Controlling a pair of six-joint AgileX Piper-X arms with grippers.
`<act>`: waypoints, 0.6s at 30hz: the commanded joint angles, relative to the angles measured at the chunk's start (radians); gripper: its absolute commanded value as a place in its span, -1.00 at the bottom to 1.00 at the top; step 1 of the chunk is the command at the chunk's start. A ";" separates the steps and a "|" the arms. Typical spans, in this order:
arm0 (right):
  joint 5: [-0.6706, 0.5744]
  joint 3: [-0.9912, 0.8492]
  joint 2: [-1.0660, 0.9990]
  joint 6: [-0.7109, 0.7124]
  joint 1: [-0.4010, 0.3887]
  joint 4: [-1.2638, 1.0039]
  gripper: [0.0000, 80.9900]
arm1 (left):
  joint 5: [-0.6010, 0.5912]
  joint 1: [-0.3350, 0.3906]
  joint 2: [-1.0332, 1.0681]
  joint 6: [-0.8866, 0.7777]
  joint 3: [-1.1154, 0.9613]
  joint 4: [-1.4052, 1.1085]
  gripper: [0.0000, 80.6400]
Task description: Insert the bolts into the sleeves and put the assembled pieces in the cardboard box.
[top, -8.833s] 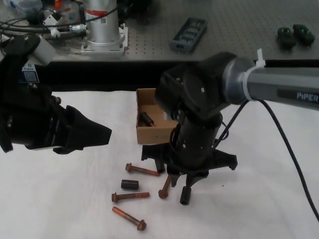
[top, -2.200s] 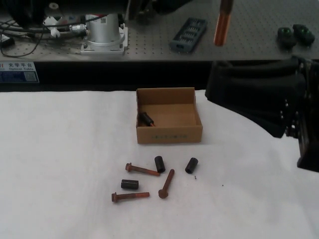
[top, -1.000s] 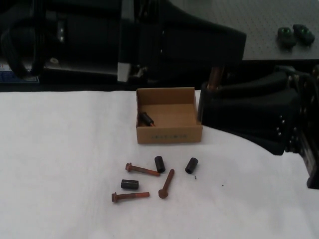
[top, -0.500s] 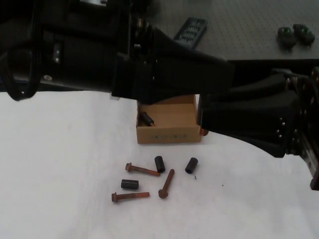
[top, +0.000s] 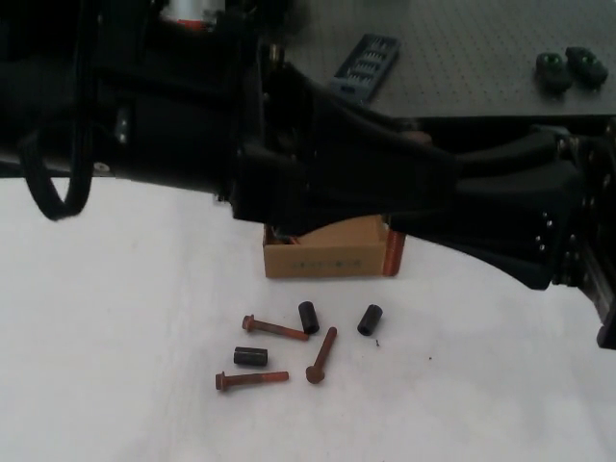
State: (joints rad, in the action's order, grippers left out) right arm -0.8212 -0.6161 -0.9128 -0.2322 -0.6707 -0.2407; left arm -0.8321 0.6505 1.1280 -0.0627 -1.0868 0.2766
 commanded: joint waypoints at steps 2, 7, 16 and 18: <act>-0.004 -0.017 0.008 0.001 0.004 -0.028 -0.93 | 0.086 0.003 -0.003 0.027 -0.004 -0.001 0.07; 0.010 -0.017 0.008 -0.013 0.004 -0.026 -0.93 | 0.291 0.002 -0.014 0.078 -0.004 -0.018 0.07; 0.217 -0.025 -0.013 -0.054 0.046 0.105 -0.93 | 0.491 -0.045 -0.056 0.092 -0.004 0.059 -0.22; 0.217 -0.044 -0.047 -0.076 0.071 0.131 -0.93 | 0.482 -0.069 -0.063 0.092 -0.004 0.093 -0.22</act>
State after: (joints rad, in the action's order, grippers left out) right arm -0.6191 -0.6305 -0.9528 -0.2852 -0.6134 -0.1300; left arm -0.3941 0.6254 1.0890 0.0123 -1.0874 0.3128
